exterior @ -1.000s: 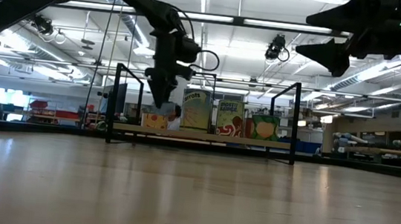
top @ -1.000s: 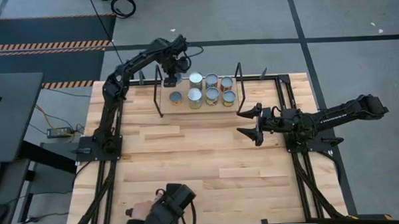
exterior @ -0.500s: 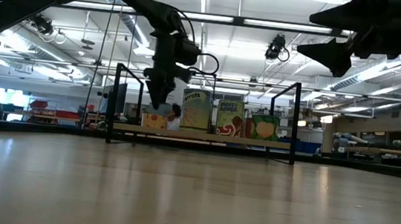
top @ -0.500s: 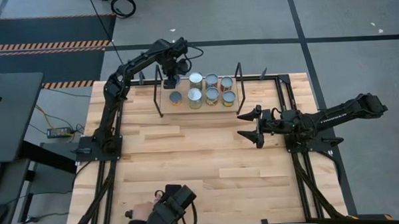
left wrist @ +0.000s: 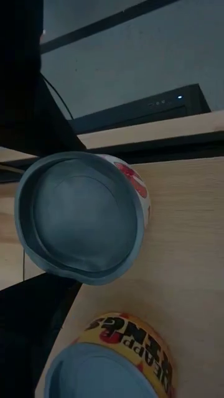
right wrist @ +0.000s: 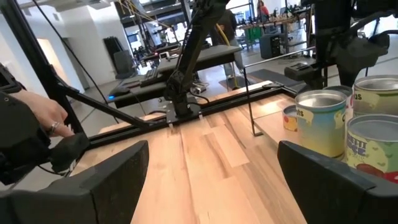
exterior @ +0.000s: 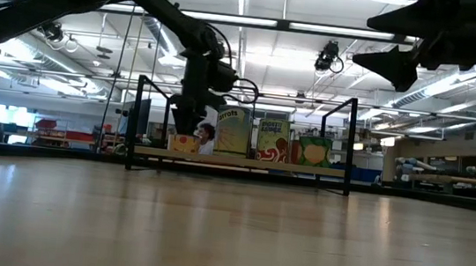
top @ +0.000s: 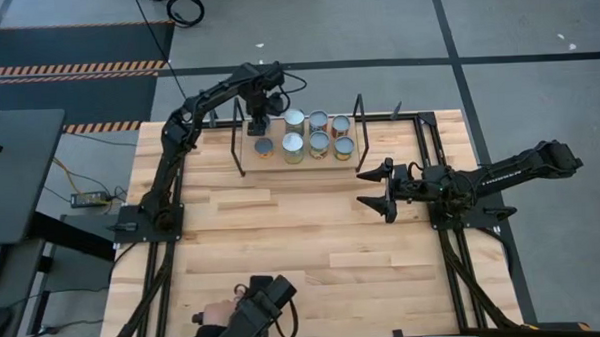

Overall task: Pick and place cans onto a shelf
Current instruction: Put the canned salmon on the shelf

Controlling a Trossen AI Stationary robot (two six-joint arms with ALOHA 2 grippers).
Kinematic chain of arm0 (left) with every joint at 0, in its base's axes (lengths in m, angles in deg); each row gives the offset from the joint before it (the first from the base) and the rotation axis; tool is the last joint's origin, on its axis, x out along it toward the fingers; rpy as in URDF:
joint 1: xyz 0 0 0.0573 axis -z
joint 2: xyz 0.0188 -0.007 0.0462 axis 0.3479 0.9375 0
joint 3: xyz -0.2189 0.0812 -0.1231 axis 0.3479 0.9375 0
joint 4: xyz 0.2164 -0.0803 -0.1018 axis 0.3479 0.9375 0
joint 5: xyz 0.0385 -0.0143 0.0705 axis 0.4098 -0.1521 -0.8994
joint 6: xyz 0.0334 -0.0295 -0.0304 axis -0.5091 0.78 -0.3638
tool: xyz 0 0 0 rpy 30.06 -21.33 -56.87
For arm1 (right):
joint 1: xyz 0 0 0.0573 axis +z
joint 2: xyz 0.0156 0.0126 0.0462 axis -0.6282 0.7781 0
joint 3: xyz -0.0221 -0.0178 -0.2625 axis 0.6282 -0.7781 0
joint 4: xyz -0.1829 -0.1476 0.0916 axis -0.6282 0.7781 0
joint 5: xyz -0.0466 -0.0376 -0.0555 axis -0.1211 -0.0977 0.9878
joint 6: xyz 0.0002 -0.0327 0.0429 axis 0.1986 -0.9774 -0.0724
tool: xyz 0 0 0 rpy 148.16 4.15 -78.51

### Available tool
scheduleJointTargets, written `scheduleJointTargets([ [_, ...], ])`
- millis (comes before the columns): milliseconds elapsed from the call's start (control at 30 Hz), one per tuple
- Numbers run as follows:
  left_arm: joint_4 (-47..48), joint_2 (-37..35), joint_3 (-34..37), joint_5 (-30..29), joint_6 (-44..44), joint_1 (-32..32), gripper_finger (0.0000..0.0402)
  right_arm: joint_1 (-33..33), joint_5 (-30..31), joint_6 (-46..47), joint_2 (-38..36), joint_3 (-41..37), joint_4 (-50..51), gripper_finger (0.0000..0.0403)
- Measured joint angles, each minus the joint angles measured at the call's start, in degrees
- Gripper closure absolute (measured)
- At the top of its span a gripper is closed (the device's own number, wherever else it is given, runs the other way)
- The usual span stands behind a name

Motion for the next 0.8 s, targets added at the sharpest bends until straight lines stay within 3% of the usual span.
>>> scheduleJointTargets([
  [800, 1.02, 0.03, 0.00, 0.98, 9.65, 2.98, 0.0109, -0.04, 0.28, 1.10, 0.00, 0.00, 0.24, 0.0039],
])
